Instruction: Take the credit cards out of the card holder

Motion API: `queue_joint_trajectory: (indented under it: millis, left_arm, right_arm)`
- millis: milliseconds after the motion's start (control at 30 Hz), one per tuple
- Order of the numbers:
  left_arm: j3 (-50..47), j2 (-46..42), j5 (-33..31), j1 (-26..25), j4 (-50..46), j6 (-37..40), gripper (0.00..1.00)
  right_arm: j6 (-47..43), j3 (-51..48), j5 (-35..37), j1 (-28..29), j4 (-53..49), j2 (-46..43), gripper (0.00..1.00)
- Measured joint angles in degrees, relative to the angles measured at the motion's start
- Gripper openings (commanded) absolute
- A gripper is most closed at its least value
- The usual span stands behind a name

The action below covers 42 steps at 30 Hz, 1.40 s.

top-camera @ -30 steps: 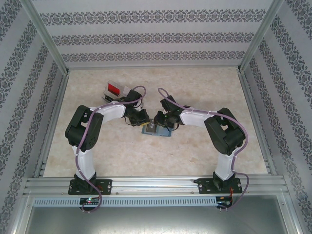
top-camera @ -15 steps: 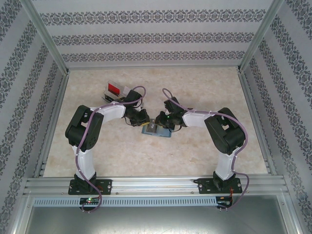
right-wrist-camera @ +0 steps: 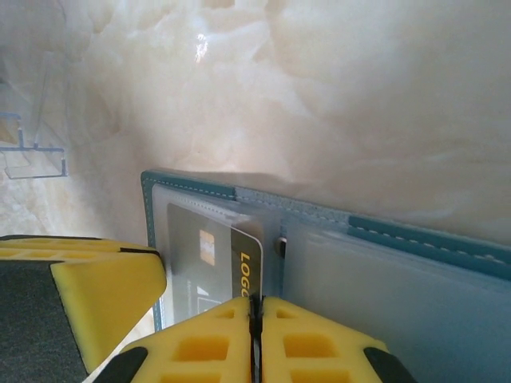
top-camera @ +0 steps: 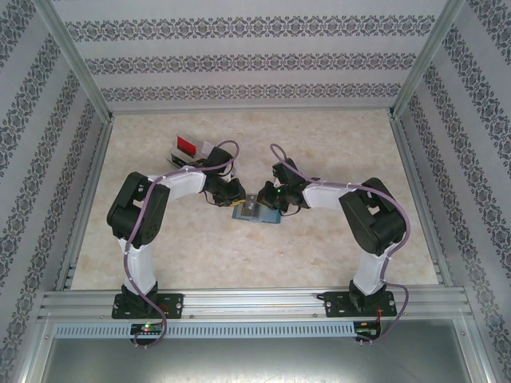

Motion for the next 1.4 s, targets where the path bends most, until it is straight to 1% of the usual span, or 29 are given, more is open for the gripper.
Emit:
queue_joint_trajectory:
  millis: [300, 567, 700, 833, 967, 1067, 1267, 1400]
  left_arm:
    - [1.0, -0.5, 1.0, 0.0, -2.7, 1.9, 0.22]
    - [2.2, -1.7, 3.7, 0.0, -3.3, 3.6, 0.14]
    - [2.8, -0.9, 4.1, 0.0, -3.8, 4.4, 0.13]
    - [3.0, 1.2, 4.1, 0.0, -4.5, 4.6, 0.11]
    - [3.6, 2.4, 4.2, 0.0, -4.9, 4.8, 0.10]
    - [3.8, 2.6, 4.0, 0.0, -5.1, 5.2, 0.10]
    - [3.8, 2.7, 4.0, 0.0, -5.2, 5.9, 0.09]
    - [3.8, 2.7, 4.0, 0.0, -5.2, 6.0, 0.09]
  right_arm:
    - [-0.2, -2.1, -0.8, -1.2, 0.4, -1.3, 0.10]
    - [-0.2, -2.3, -1.3, -1.2, 1.4, -1.3, 0.11]
    - [-0.2, -2.3, -1.3, -1.2, 1.7, -1.3, 0.11]
    - [-0.2, -2.3, -1.6, -1.2, 2.0, -1.3, 0.13]
    - [-0.2, -2.5, -2.3, -1.2, 2.8, -1.3, 0.20]
    - [-0.1, -3.1, -3.3, -1.2, 4.5, -1.3, 0.23]
    - [0.6, -3.5, -5.4, -1.2, 6.7, -1.3, 0.25]
    - [1.4, -3.5, -5.8, -1.2, 7.3, -1.3, 0.24]
